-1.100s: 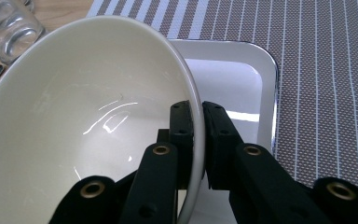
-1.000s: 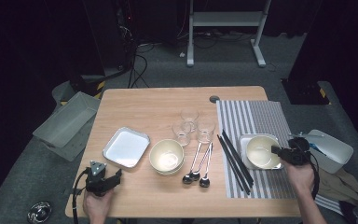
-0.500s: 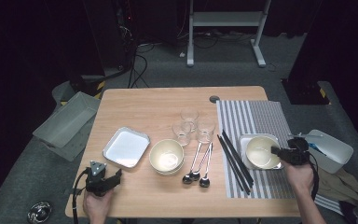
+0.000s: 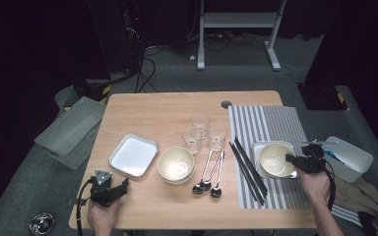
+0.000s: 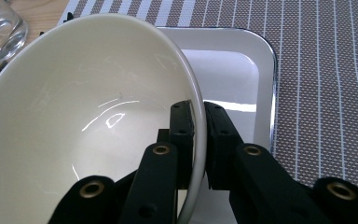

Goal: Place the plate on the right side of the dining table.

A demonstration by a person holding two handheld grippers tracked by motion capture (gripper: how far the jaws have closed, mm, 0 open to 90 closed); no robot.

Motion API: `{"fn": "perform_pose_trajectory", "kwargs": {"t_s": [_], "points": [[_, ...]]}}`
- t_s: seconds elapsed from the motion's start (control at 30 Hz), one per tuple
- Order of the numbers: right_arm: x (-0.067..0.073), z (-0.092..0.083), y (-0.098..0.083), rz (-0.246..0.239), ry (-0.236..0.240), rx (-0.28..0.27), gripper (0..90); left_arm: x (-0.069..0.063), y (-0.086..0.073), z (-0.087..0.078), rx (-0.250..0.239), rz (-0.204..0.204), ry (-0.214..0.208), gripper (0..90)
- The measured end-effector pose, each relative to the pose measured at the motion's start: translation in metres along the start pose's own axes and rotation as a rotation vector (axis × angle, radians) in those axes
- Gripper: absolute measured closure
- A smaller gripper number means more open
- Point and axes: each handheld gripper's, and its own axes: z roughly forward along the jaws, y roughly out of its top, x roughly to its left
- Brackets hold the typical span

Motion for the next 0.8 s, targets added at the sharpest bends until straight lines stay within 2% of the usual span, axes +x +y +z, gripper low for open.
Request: {"fn": "perform_pose_trajectory", "kwargs": {"t_s": [0.37,0.8], "points": [[-0.0058,0.0035,-0.0029,0.017,0.000,-0.001,82.7,0.0001,0.0000,-0.0001,0.001,0.001,0.000,30.7],[-0.0053,0.0003,-0.0023,0.004,0.002,-0.029,80.2,-0.0001,0.0000,0.0000,0.000,0.000,0.001,30.6]]}}
